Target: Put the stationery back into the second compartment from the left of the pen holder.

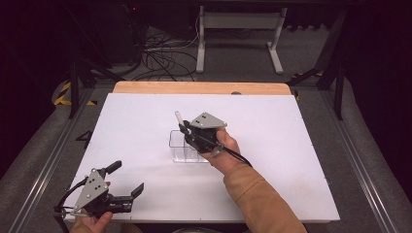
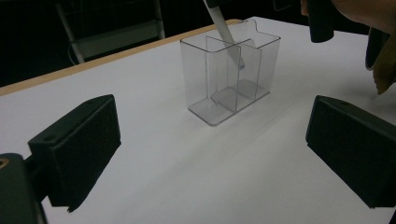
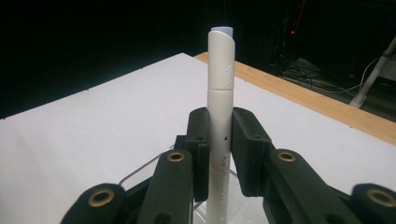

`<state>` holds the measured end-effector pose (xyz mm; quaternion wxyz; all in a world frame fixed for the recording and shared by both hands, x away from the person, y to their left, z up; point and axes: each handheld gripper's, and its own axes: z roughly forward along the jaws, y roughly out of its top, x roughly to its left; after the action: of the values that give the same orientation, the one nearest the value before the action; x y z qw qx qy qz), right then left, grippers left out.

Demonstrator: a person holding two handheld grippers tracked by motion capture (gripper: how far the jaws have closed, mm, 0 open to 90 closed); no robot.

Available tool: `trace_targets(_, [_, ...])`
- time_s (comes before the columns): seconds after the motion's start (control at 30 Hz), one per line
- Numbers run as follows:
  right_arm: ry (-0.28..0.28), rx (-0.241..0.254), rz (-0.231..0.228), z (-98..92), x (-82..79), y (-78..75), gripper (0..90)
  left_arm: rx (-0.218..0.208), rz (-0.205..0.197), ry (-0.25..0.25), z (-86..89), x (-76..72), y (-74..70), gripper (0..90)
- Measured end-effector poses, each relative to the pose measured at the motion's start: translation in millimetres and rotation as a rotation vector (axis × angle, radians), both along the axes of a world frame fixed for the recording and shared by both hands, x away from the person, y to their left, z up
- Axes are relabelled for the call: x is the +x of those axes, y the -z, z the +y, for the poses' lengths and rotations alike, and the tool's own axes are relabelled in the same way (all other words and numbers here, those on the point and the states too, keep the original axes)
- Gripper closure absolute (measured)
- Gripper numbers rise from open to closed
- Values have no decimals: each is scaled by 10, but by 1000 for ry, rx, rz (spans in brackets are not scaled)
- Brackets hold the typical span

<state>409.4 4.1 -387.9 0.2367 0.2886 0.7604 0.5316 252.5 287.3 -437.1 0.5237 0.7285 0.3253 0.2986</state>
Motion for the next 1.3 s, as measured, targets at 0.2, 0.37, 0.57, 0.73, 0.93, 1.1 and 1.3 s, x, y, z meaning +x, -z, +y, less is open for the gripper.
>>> trace_targets(0.2, [-8, -14, 27, -36, -8, 15, 736, -2, 3, -2, 1, -5, 1, 38])
trace_targets(0.37, [-55, -37, -13, -87, -56, -58, 538, -1, 4, -3, 2, -3, -1, 38])
trace_targets(0.57, [-107, -20, -57, -171, -167, -203, 404, 0, 2, -2, -4, 2, 0, 38])
trace_targets(0.73, [-119, -2, -76, -248, -233, -325, 394, -1, 1, 0, -7, 6, -4, 38])
trace_targets(0.93, [-112, 5, -94, -315, -280, -389, 389, -2, 5, 2, -19, 17, -6, 38])
trace_targets(1.1, [-126, 3, -103, -416, -322, -443, 323, 3, -2, 2, -13, 31, -4, 38])
trace_targets(1.3, [-146, 33, -126, -643, -399, -494, 208, -4, 3, -3, -10, 24, -7, 38])
